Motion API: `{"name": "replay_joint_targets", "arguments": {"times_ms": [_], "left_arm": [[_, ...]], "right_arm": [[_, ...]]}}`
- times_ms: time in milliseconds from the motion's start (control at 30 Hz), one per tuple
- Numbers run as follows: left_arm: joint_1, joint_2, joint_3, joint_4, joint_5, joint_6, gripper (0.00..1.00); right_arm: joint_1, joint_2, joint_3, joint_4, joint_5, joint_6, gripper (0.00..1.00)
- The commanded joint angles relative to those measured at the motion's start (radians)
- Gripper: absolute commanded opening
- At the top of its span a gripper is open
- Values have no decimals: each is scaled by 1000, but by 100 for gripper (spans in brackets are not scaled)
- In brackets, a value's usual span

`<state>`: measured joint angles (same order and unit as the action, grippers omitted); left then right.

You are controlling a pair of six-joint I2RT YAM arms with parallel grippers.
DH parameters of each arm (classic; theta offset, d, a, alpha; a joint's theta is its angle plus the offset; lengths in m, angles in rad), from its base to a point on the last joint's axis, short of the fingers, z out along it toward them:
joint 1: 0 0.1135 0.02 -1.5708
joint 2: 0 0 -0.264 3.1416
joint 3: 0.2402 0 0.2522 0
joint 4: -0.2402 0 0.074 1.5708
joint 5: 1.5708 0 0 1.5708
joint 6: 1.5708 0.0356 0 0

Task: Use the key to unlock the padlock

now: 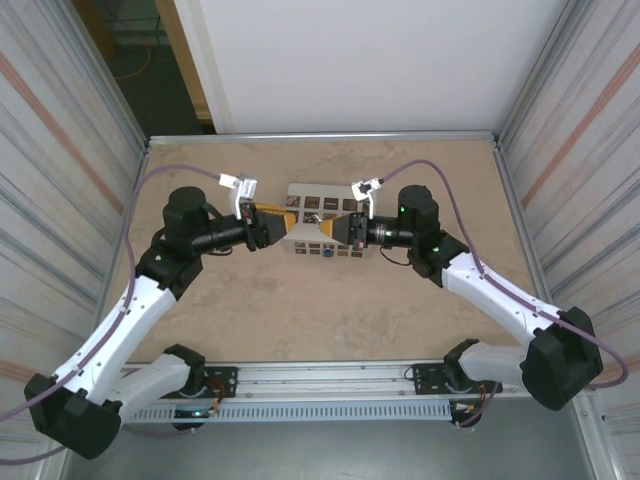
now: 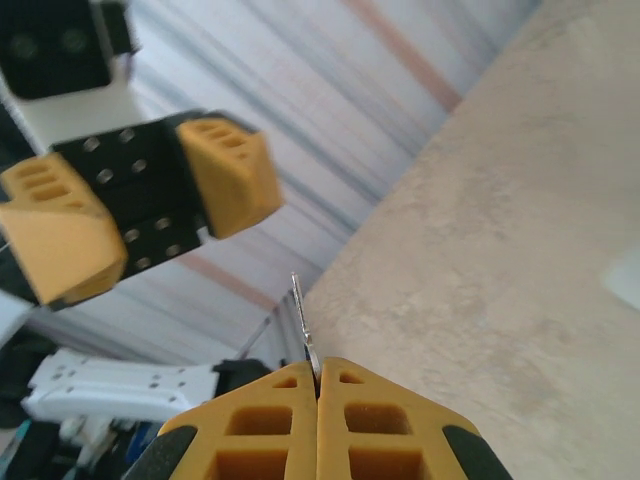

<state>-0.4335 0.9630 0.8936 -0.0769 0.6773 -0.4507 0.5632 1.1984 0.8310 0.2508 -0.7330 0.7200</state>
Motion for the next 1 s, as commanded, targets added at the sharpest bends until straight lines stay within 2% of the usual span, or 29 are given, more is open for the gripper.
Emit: {"name": "replay_joint_targets", "arguments": {"times_ms": [0, 133, 367, 600, 967], "left_arm": [[2, -9, -66, -77, -87, 68, 59], [-5, 3, -195, -8, -127, 56, 63], [-51, 140, -326, 229, -163, 19, 67], [-56, 335, -329, 417, -171, 18, 67], [-49, 566, -270, 536, -181, 65, 66]], "right_arm": [[-77, -10, -57, -66, 43, -7, 0], [-176, 38, -111, -35, 16, 30, 0], [-252, 166, -119, 34, 1, 42, 0], [-278, 335, -60, 105, -13, 55, 0], [-284, 486, 4, 90, -2, 20, 0]]}}
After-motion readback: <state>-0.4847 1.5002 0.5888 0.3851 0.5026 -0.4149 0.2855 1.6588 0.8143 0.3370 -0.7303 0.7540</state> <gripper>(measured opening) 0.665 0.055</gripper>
